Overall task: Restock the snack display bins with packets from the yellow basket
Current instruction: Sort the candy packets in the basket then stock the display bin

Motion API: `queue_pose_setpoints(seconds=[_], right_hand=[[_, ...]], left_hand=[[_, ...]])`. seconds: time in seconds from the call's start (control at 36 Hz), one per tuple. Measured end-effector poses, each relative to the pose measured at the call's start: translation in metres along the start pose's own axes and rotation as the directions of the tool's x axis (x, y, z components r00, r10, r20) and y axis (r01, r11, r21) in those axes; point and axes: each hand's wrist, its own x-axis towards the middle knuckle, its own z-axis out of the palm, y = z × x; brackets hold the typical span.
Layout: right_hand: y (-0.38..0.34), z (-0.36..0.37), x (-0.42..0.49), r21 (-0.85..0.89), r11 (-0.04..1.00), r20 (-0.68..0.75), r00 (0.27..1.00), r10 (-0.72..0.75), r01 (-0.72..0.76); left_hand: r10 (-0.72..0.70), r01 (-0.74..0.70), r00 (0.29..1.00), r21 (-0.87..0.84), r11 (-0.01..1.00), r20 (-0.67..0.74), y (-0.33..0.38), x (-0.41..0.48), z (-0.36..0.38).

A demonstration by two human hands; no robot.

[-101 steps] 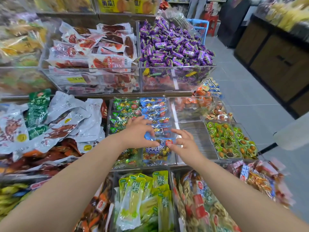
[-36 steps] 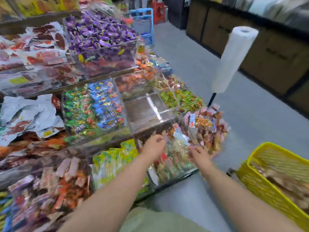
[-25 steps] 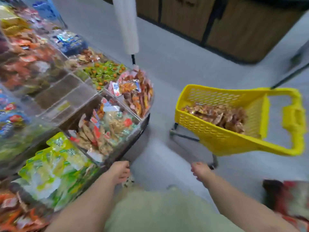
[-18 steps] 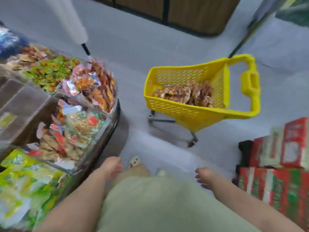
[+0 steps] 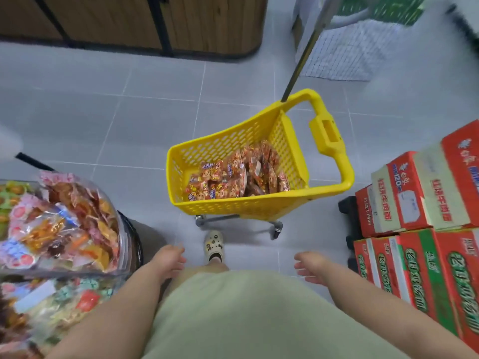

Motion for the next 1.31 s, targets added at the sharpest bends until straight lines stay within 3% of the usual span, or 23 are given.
queue_pose_setpoints(seconds=[0.19, 0.36, 0.69, 0.81, 0.92, 1.11, 1.31], right_hand=[[-0.097, 0.012, 0.005, 0.106, 0.99, -0.058, 0.995, -0.084, 0.09], [-0.167, 0.017, 0.005, 0.124, 0.977, -0.073, 0.983, -0.168, 0.176], [-0.261, 0.013, 0.066, -0.252, 0.924, -0.115, 0.94, -0.322, 0.286], [-0.28, 0.024, 0.099, -0.324, 0.89, -0.107, 0.922, -0.372, 0.322], [-0.289, 0.035, 0.128, -0.484, 0.848, -0.117, 0.945, -0.305, 0.214], [-0.266, 0.042, 0.152, -0.519, 0.822, 0.087, 0.971, -0.221, 0.234], [-0.26, 0.039, 0.157, -0.524, 0.782, -0.052, 0.904, -0.424, 0.337]], left_hand=[[0.067, -0.06, 0.996, 0.11, 0.992, -0.059, 0.101, 0.033, -0.049], [0.066, -0.058, 0.997, 0.163, 0.985, -0.042, 0.146, 0.06, -0.074], [-0.079, 0.079, 0.997, 0.054, 0.995, 0.005, 0.177, 0.078, -0.03], [-0.097, 0.097, 0.995, 0.003, 0.995, 0.011, 0.184, 0.079, -0.012], [-0.09, 0.091, 0.996, -0.023, 0.996, 0.012, 0.191, 0.082, 0.001], [-0.117, 0.117, 0.993, -0.069, 0.991, 0.002, 0.191, 0.091, 0.014], [-0.198, 0.194, 0.98, -0.155, 0.969, -0.009, 0.178, 0.094, 0.021]])
